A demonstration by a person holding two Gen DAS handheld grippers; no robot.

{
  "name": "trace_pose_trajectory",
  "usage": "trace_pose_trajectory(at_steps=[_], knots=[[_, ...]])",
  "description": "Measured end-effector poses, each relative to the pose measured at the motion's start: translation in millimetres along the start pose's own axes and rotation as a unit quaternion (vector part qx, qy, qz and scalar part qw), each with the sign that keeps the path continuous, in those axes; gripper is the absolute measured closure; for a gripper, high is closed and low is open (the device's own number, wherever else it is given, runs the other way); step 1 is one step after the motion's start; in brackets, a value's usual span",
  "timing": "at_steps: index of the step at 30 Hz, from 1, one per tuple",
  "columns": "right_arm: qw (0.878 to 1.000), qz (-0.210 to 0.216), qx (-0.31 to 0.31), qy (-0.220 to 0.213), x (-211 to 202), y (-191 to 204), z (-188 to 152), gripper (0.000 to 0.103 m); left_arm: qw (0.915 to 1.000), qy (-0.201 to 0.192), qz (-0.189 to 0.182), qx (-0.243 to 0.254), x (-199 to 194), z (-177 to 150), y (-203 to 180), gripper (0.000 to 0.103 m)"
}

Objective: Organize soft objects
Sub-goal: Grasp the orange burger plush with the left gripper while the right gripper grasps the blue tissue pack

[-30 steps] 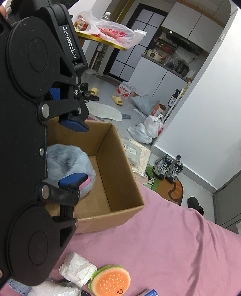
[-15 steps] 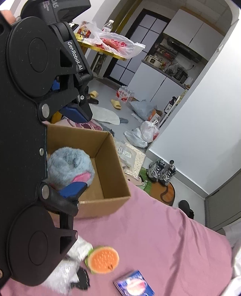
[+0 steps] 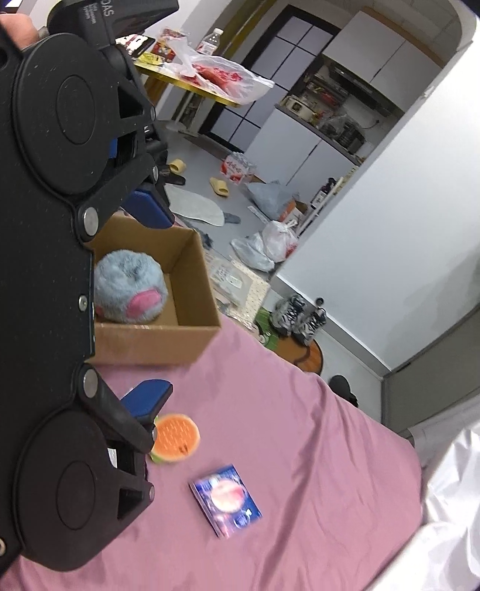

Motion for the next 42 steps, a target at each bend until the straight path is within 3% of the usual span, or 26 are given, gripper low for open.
trace_pose_trajectory(at_steps=[20, 42], knots=[[0.994, -0.044, 0.088, -0.043, -30, -79, 21, 0.009, 0.9975, 0.025, -0.034, 0.056, 16, -27, -95, 0.022], [0.966, -0.063, 0.243, -0.061, -9, -159, 33, 0.009, 0.9948, 0.069, -0.022, 0.071, 88, -50, -158, 0.023]])
Point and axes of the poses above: each gripper's, at about its wrist camera, not at the fingertips, and x roughly the way its jaws point, y to its left, z to its top, the point moved 4 cm from there along x, roughly the way its jaws point, and after that the axes turned 8 degrees about x, right-handed, at the moved point
